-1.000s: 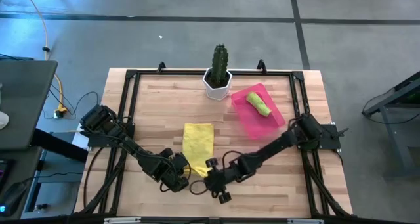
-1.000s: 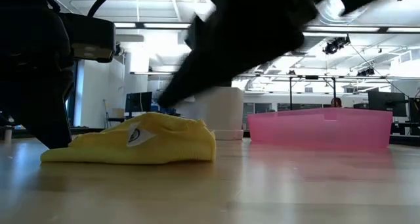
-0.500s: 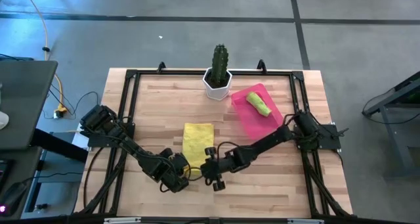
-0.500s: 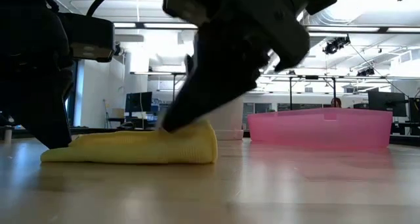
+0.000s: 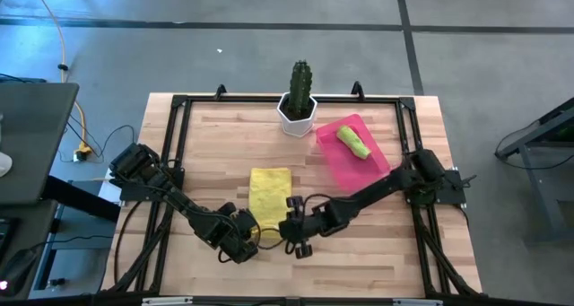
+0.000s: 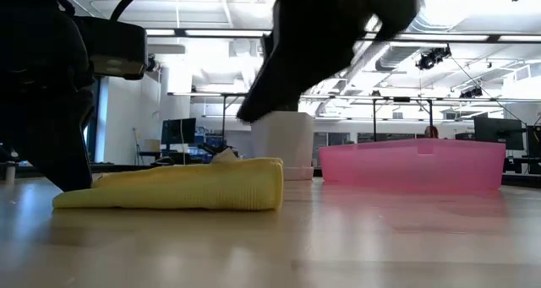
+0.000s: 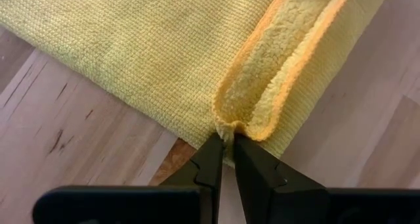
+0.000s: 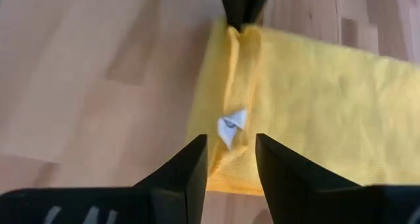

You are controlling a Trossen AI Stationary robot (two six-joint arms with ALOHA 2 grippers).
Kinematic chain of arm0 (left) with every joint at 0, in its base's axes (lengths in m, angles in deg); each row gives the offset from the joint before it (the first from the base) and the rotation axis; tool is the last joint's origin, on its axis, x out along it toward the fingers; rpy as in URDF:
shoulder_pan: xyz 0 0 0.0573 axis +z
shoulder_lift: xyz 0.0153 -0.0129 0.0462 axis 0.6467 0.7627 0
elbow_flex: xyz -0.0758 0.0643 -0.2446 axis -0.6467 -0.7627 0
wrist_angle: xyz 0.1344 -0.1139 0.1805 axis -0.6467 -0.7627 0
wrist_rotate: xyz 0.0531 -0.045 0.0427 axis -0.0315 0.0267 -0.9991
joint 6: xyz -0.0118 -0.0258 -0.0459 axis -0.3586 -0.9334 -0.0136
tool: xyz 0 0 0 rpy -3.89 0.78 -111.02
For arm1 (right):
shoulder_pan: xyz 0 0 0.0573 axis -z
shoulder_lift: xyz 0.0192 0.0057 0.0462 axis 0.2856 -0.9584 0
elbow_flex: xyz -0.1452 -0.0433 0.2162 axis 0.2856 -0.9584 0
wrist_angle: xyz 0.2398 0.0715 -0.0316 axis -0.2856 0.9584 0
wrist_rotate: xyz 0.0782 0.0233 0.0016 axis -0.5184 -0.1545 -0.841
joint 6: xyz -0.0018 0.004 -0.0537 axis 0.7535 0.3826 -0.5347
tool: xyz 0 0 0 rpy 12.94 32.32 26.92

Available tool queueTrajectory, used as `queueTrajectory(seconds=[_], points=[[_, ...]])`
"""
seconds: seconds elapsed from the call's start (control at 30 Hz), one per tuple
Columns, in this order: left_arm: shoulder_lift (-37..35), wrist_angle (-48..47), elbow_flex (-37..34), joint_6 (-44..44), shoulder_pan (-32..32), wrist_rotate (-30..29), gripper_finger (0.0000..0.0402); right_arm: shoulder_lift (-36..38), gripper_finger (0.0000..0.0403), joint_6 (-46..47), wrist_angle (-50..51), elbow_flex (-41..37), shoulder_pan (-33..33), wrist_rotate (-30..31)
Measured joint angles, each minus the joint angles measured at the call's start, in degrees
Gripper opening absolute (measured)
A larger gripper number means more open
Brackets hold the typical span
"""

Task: Roll microfiber towels into tight, uniform cylinder then place into a basket
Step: Roll the yellow towel

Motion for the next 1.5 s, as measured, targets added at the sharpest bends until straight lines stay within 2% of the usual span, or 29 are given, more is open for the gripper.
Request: queueTrajectory(seconds=[0.2,0.4,0.63,0.77,0.9,1.07,1.23,1.37,1.5], points=[[0.00,0.06,-0.02,-0.28,0.00,-0.01,0.0033,-1.06,0.0121,1.22,-5.41,-0.36,-2.56,-0.63],[0.00,0.20,-0.02,-0.91,-0.04,-0.17,0.0033,-4.33,0.0121,5.85,-5.29,-0.66,-2.35,0.02],[-0.02,0.20,-0.02,-0.89,-0.04,-0.17,0.0033,-5.53,0.0125,2.43,-5.10,-0.61,-2.19,2.74],[-0.02,0.22,-0.02,-1.27,-0.04,-0.16,0.0033,-6.01,0.0143,2.32,-4.49,-0.61,-1.54,1.42],[-0.02,0.24,-0.02,-1.29,-0.04,-0.15,0.0033,-5.97,0.0178,3.23,-3.57,-0.61,-0.98,1.08],[-0.22,0.26,-0.04,-0.71,-0.12,-0.17,0.0033,-6.92,0.0203,5.66,-2.88,-0.59,-0.04,-2.10],[-0.24,-0.04,0.37,1.30,-0.13,-0.07,0.0033,-8.18,0.0190,6.22,-3.10,-0.37,0.25,-2.81],[-0.07,-1.80,2.33,7.83,-0.70,0.65,0.0035,-8.39,0.0170,6.11,-2.95,-0.36,0.20,-2.84],[-0.09,-7.50,5.87,13.86,-0.83,0.74,0.0050,-8.47,0.0155,6.02,-2.81,-0.39,0.18,-3.02]])
